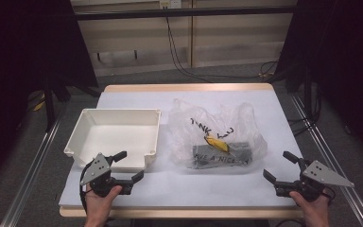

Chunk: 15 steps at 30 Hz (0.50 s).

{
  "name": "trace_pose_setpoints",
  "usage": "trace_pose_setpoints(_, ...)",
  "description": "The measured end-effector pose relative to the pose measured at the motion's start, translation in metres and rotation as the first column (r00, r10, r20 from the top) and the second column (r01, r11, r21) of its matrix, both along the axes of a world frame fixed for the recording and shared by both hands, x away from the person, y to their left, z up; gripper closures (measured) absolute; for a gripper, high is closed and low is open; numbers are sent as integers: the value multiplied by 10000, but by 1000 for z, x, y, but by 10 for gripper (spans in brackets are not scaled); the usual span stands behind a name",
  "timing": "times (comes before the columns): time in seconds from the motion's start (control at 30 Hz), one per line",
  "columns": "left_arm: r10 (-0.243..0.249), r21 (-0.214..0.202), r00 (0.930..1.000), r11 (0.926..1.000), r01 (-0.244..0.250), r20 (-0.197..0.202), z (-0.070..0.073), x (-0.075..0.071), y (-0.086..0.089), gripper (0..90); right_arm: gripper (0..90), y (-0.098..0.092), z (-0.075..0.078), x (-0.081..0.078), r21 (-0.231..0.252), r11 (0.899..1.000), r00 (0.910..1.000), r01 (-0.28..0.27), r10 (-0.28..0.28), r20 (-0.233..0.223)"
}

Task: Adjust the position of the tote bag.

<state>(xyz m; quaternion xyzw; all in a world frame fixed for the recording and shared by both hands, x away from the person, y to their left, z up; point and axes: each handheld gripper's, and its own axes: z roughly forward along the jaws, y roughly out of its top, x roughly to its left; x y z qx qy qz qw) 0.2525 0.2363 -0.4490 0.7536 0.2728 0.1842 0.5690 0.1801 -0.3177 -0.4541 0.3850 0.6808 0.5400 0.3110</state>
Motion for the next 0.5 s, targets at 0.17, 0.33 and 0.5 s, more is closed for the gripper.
trace_pose_setpoints(0.17,-148,118,9995,9998,151,-274,-1,2,-2,77,59,-1,-2,2,72,9999,9997,114,-113,-198)
trace_pose_setpoints(0.33,16,404,9995,9992,-3,-311,-2,4,-7,77,87,0,-4,7,48,9997,9994,230,-229,-277)
trace_pose_setpoints(0.5,102,412,9988,9991,-82,-474,-4,9,-11,85,137,0,-5,10,75,9998,9990,197,-193,-415)
